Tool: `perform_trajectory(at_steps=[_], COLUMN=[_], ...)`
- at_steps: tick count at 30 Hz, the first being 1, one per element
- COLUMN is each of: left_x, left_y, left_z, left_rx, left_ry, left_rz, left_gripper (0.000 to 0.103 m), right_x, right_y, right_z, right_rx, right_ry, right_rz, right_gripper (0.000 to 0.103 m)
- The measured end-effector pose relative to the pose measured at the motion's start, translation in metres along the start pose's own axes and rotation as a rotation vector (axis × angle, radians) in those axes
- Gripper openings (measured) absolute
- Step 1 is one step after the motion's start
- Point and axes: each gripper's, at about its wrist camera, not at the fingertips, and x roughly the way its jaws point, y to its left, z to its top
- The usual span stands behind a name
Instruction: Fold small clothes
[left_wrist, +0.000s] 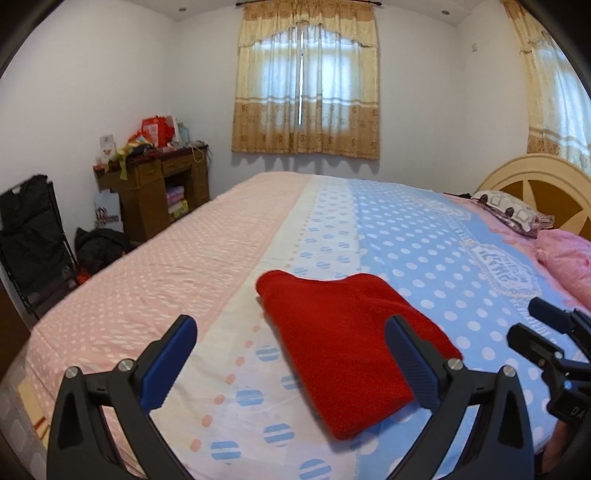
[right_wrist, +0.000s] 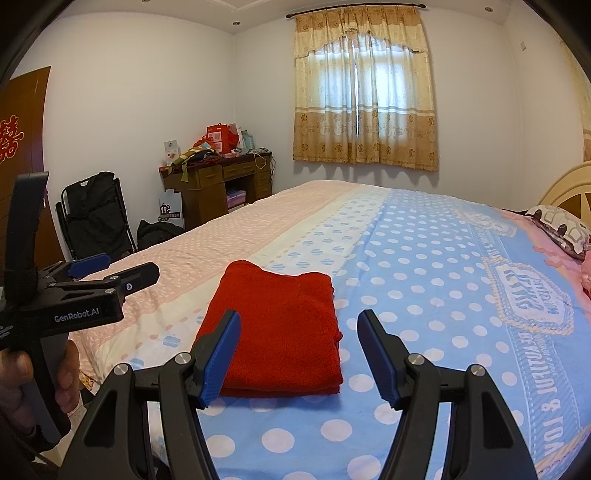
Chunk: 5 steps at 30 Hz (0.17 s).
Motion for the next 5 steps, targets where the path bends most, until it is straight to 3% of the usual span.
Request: perform_trajectory(at_steps=[5], left_x=[-0.0004], left_y=[-0.0008], left_z=[0.0008], left_rx=[0.010], left_ry=[-0.008], left_rz=[0.001], left_gripper=[0.103], right_x=[0.0006], right_y=[0.0000], right_z=[-0.0017], right_rx=[0.000], right_ry=[0.002], right_rz=[0.002], right_gripper=[0.067])
